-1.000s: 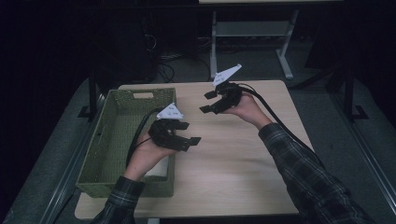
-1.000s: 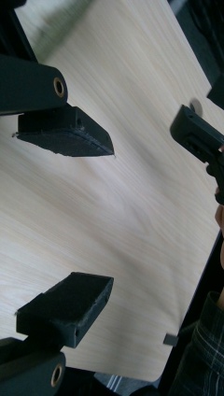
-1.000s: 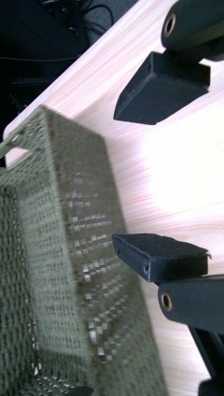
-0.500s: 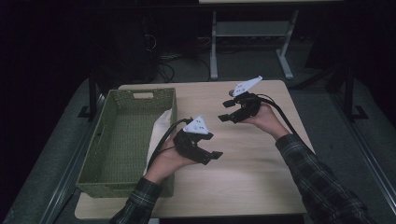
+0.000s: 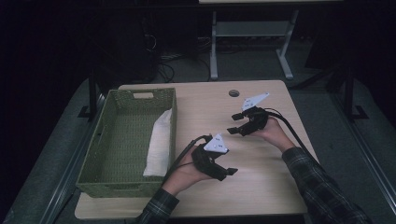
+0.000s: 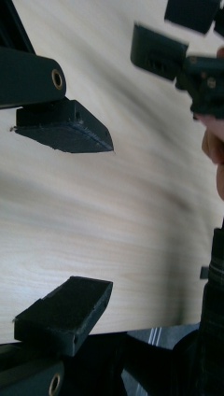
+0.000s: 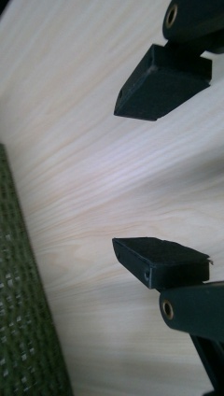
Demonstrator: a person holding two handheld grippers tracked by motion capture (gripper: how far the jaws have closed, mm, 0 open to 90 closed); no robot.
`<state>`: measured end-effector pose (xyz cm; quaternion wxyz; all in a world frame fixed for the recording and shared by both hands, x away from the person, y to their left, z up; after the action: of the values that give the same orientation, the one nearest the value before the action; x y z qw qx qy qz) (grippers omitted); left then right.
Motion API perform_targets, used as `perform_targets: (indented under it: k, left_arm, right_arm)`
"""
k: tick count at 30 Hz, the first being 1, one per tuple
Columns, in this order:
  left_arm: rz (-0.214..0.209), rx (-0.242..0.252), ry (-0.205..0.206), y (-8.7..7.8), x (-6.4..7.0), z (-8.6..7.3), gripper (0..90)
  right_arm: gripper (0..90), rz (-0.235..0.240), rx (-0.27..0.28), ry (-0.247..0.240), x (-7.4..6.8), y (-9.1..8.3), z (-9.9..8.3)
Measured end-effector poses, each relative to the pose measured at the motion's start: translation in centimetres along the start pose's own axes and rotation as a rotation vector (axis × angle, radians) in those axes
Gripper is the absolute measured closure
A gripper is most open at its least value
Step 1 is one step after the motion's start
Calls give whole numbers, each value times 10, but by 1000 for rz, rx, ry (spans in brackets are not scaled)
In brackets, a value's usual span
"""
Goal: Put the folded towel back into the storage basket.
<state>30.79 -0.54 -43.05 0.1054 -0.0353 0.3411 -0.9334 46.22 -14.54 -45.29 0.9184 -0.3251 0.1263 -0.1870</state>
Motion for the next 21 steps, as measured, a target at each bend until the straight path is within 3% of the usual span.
perform_targets:
  k: [6, 11, 21]
  left_arm:
    - [-42, -7, -8, 26, 10, -9, 262]
    - [-65, -56, -12, 49, 12, -25, 259]
    - [-69, -112, -2, 67, 15, -39, 246]
  right_arm:
    - [298, -1, -9, 37, 2, 6, -23]
    - [288, -12, -18, 46, 3, 11, -42]
    - [271, -20, -32, 50, 1, 18, -64]
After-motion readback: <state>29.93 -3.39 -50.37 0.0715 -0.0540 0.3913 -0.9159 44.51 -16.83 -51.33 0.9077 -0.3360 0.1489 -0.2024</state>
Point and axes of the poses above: each handheld gripper's, and its own axes: y roughly forward along the jaws, z roughly out of its top, x roughly to its right, the point moved 5 cm from there along y, roughly forward along the jaws, and after that the axes turned 4 degrees about y, right-handed, at the moved point
